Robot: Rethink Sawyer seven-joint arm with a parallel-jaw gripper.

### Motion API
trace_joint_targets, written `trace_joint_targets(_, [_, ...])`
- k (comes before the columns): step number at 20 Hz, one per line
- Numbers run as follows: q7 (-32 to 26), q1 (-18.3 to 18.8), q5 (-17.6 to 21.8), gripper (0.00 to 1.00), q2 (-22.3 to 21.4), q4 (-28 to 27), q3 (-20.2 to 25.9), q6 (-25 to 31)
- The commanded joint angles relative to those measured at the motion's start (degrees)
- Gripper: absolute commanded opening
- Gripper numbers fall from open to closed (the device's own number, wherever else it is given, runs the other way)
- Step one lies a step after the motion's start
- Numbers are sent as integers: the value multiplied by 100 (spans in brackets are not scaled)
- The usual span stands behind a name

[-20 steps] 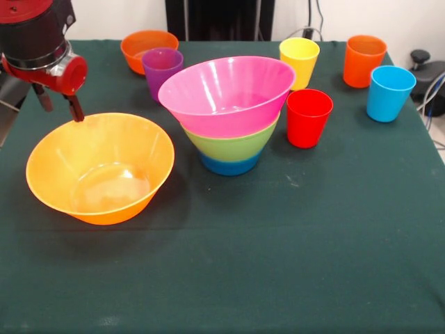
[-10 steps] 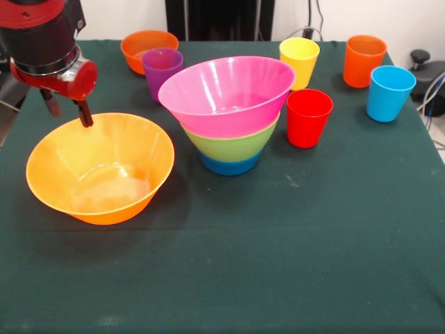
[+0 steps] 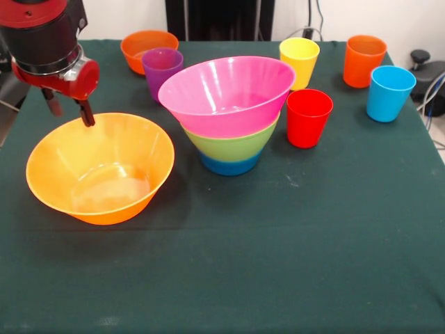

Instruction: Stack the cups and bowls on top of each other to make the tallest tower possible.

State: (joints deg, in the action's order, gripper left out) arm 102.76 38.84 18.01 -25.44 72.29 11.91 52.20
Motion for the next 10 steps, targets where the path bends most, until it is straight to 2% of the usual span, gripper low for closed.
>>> trace_joint_targets(1, [-1011,-4,296,100,454,-97,481,46])
trace_joint_targets(10, [-1048,27,394,100,793,-228,538,-318])
